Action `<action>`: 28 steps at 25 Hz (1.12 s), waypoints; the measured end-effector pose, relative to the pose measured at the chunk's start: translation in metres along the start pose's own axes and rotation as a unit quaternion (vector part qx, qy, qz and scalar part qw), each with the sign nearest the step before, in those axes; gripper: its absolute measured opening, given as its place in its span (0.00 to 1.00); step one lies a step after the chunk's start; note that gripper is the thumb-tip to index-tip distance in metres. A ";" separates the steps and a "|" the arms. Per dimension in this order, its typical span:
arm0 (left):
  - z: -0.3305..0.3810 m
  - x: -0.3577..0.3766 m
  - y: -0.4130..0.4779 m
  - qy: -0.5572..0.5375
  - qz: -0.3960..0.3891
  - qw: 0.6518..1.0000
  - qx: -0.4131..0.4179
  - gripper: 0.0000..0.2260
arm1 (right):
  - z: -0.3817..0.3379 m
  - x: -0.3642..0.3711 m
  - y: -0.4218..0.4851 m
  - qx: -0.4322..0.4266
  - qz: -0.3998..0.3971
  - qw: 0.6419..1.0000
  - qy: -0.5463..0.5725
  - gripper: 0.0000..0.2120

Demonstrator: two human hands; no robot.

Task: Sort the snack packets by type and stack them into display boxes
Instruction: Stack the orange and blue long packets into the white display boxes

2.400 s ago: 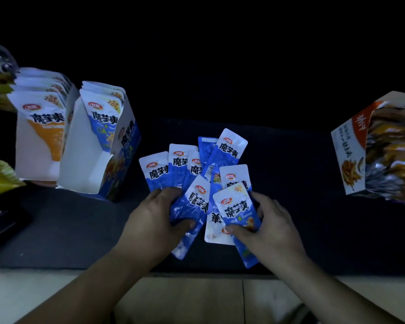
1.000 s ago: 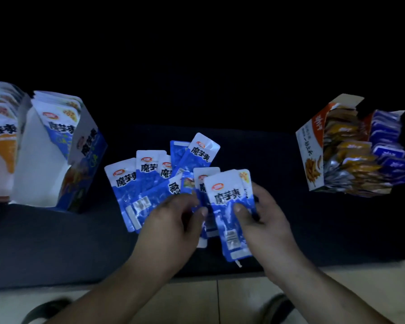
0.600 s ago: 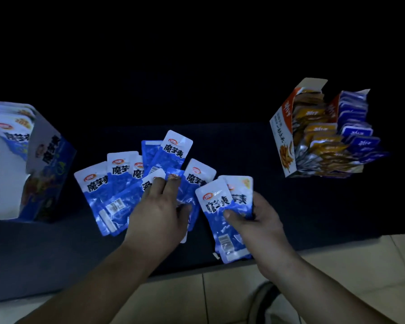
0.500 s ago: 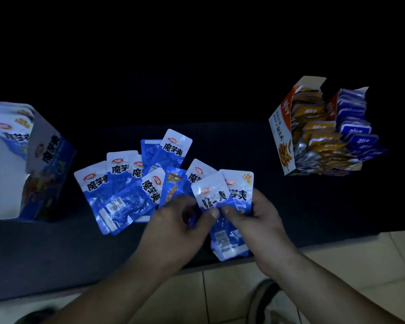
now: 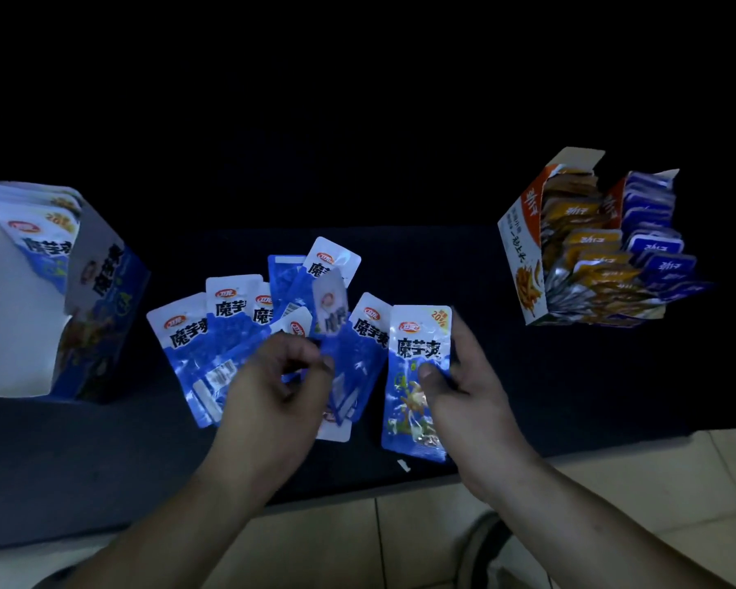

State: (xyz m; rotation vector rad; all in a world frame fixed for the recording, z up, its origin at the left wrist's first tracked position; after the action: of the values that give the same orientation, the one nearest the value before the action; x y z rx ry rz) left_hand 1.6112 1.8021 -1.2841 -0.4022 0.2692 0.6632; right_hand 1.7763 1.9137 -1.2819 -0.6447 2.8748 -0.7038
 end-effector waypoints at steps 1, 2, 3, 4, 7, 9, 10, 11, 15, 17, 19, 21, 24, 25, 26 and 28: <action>0.001 0.010 -0.005 0.000 -0.030 1.000 0.006 0.06 | -0.002 0.004 -0.003 -0.002 -0.011 1.000 0.001 0.36; 0.002 0.020 -0.011 0.002 -0.057 0.998 0.011 0.07 | -0.003 0.009 -0.005 -0.006 -0.023 1.000 0.000 0.39; 0.003 0.029 -0.016 0.001 -0.079 0.997 0.020 0.07 | -0.003 0.012 -0.006 -0.010 -0.032 0.999 -0.001 0.39; 0.004 0.037 -0.019 0.008 -0.091 0.995 0.036 0.08 | -0.002 0.014 -0.006 -0.015 -0.038 0.999 0.001 0.38; 0.005 0.043 -0.020 0.021 -0.066 0.996 0.054 0.09 | 0.002 0.014 -0.005 -0.009 -0.038 0.998 0.050 0.32; 0.004 0.041 -0.020 0.009 -0.038 0.999 0.021 0.20 | -0.001 0.014 -0.005 -0.007 -0.041 0.994 0.099 0.26; 0.003 0.041 -0.020 0.029 -0.019 0.999 0.021 0.25 | -0.001 0.016 -0.006 -0.004 -0.043 0.992 0.120 0.23; 0.007 0.041 -0.019 0.069 -0.001 0.997 0.039 0.31 | -0.001 0.017 -0.007 -0.002 -0.044 0.990 0.135 0.22; 0.020 0.059 -0.028 0.213 -0.042 0.964 0.152 0.34 | 0.003 0.002 0.000 -0.020 -0.007 0.997 0.070 0.30; 0.018 0.059 -0.026 0.264 -0.053 0.944 0.190 0.28 | 0.006 -0.016 0.009 -0.014 0.026 0.998 0.058 0.31; 0.006 0.045 -0.008 0.349 0.008 0.914 0.205 0.27 | 0.013 -0.028 0.015 0.001 0.042 0.998 0.050 0.30; -0.011 0.036 0.016 0.428 0.027 0.890 0.157 0.34 | 0.020 -0.031 0.018 0.010 0.050 0.998 0.026 0.28; -0.027 0.038 0.027 0.455 0.009 0.880 0.133 0.37 | 0.026 -0.029 0.019 0.006 0.040 0.999 0.009 0.28; -0.030 0.037 0.027 0.419 0.010 0.899 0.128 0.33 | 0.027 -0.030 0.019 0.005 0.038 0.999 0.010 0.28; -0.031 0.033 0.027 0.364 0.007 0.924 0.118 0.29 | 0.029 -0.030 0.019 0.004 0.040 0.999 0.012 0.28; -0.027 0.025 0.020 0.267 0.025 0.955 0.130 0.21 | 0.030 -0.030 0.021 0.004 0.054 0.998 0.019 0.28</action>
State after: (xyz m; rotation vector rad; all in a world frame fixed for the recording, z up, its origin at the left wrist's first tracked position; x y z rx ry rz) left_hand 1.6139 1.8180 -1.3229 -0.3164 0.8749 0.5483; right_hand 1.8013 1.9310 -1.3185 -0.4759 2.9138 -0.7190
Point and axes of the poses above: each hand's wrist, its own y-axis towards the middle knuckle, its own x-axis out of the palm, z = x × y, the point moved 6 cm from there along y, towards the middle knuckle, and after that the axes turned 12 degrees about y, right-handed, at the moved point
